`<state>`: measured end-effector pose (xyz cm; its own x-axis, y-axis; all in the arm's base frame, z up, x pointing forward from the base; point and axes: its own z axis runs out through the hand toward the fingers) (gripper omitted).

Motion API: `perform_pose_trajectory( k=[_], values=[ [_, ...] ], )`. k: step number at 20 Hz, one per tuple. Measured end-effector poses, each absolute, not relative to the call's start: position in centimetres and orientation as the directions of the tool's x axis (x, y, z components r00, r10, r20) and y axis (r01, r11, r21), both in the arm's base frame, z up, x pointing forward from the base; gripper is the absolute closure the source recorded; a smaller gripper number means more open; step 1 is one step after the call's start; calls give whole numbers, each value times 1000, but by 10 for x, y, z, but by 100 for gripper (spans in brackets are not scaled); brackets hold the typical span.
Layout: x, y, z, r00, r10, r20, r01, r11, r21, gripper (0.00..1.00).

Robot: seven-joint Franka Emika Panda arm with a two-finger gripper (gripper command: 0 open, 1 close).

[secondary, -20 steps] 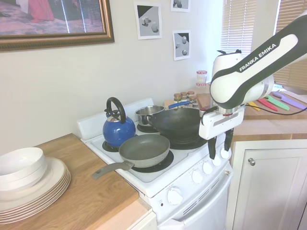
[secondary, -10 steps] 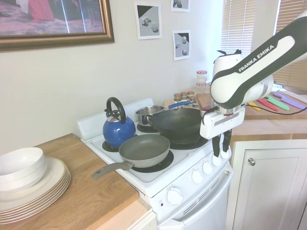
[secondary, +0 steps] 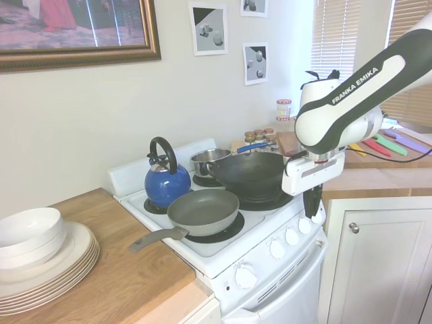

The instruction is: Turn on the stove on the top right

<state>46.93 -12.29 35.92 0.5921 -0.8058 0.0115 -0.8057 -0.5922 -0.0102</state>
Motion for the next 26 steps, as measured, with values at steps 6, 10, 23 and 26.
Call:
perform_pose_trajectory(
  k=[6, 10, 23, 26],
  values=[
    [467, -138, 353, 577, -816, 18, -816, -578, 3, 100],
    [468, -146, 344, 572, -820, 21, -820, -572, 13, 100],
    [477, -161, 320, 566, -824, 22, -824, -565, 45, 100],
    [480, -164, 315, 563, -826, 22, -826, -562, 49, 100]
  ],
)
